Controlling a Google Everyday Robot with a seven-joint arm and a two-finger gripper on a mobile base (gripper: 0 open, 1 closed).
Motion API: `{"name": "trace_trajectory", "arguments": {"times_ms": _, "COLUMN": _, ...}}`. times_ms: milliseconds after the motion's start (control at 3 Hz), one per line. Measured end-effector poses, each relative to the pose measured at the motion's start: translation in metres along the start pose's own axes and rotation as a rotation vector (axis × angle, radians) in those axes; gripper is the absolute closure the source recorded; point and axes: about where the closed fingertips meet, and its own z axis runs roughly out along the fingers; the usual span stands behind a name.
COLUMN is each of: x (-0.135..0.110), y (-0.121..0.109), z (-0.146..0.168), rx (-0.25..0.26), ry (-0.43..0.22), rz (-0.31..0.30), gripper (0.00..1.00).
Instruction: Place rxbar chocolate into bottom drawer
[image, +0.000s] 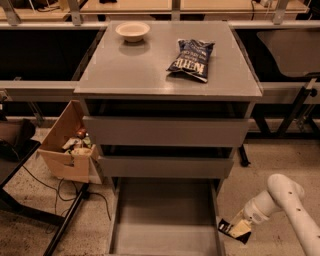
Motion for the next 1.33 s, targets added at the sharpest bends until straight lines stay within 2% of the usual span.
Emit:
{"name": "trace_trajectory", "arguments": {"times_ms": 333, "x": -0.103, "y": 0.03, "z": 0.067, "rx": -0.14, "ry": -0.062, "rz": -0.181, "gripper": 1.0}}
{"name": "trace_trajectory", "arguments": {"times_ms": 667, "x": -0.149, "y": 0.046, "z": 0.115, "rx": -0.192, "ry": -0.142, "rz": -0.235, "gripper": 1.0}}
{"name": "trace_trajectory", "arguments": {"times_ms": 1000, "x": -0.187, "y": 0.042, "z": 0.162, "rx": -0.116, "ry": -0.238, "rz": -0.178, "gripper": 1.0}}
{"name": "trace_trajectory", "arguments": {"times_ms": 1333, "x": -0.217, "y": 0.019, "z": 0.186, "rx": -0.037, "ry": -0.246, "rz": -0.131, "gripper": 1.0}}
